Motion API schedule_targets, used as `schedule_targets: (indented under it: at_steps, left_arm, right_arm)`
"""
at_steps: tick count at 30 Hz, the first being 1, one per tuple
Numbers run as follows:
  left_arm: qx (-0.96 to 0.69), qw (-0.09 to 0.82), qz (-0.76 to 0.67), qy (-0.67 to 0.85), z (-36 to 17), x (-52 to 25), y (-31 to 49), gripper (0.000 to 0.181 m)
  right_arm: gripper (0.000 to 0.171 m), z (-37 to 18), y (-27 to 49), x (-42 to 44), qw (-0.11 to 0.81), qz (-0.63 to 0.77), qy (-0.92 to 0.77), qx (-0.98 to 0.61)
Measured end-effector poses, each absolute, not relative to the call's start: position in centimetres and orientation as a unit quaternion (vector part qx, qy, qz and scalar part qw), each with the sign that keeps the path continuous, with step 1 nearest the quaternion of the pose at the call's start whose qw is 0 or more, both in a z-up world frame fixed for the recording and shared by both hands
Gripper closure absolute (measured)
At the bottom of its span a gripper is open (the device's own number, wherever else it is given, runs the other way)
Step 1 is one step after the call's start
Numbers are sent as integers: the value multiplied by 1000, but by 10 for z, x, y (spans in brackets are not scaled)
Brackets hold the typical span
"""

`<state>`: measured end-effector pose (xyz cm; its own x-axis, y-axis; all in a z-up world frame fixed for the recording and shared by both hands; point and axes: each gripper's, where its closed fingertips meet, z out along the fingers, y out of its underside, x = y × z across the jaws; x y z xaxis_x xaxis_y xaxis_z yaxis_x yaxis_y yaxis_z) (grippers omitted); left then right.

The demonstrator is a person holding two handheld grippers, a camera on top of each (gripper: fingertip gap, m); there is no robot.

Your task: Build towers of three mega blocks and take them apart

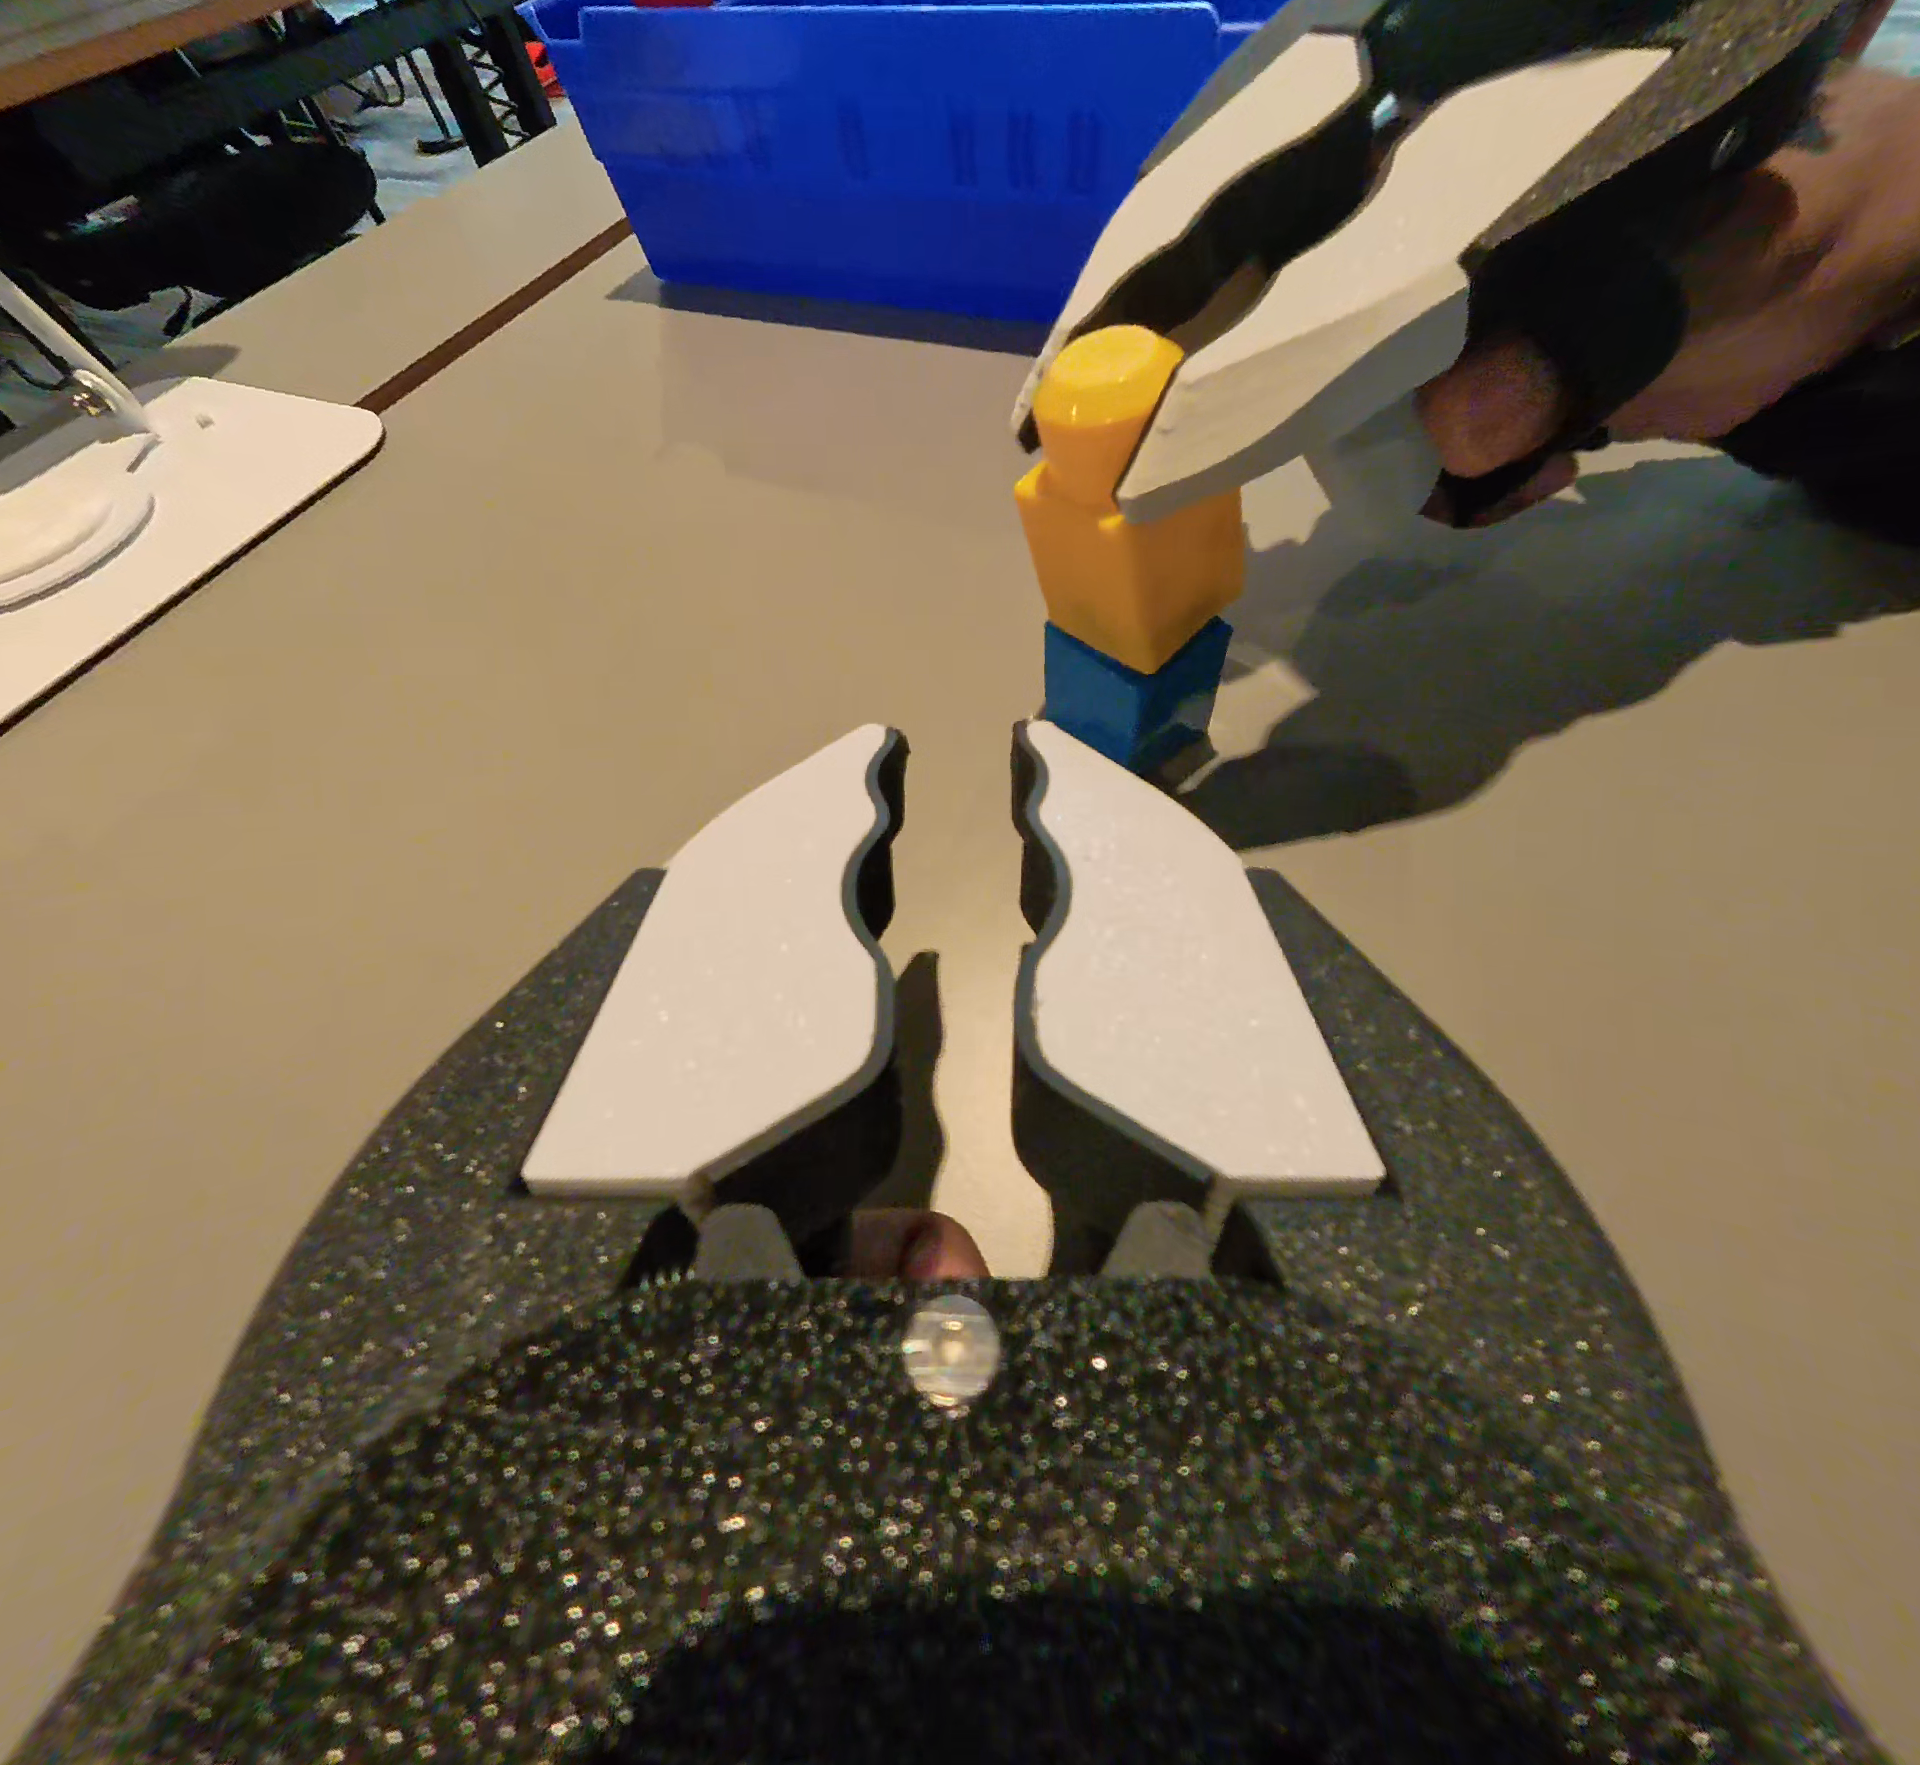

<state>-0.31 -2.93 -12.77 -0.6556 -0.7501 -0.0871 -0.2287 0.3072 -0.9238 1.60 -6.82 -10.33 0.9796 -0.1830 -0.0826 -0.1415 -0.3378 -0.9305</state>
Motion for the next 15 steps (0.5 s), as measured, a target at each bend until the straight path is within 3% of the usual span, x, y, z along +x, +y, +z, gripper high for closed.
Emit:
schedule_targets:
  at_steps: [15]
  left_arm:
    - [-318, 265, -498, 762, -126, -6, -30, 164]
  right_arm:
    - [140, -107, -69, 13, 611, -36, 111, -783]
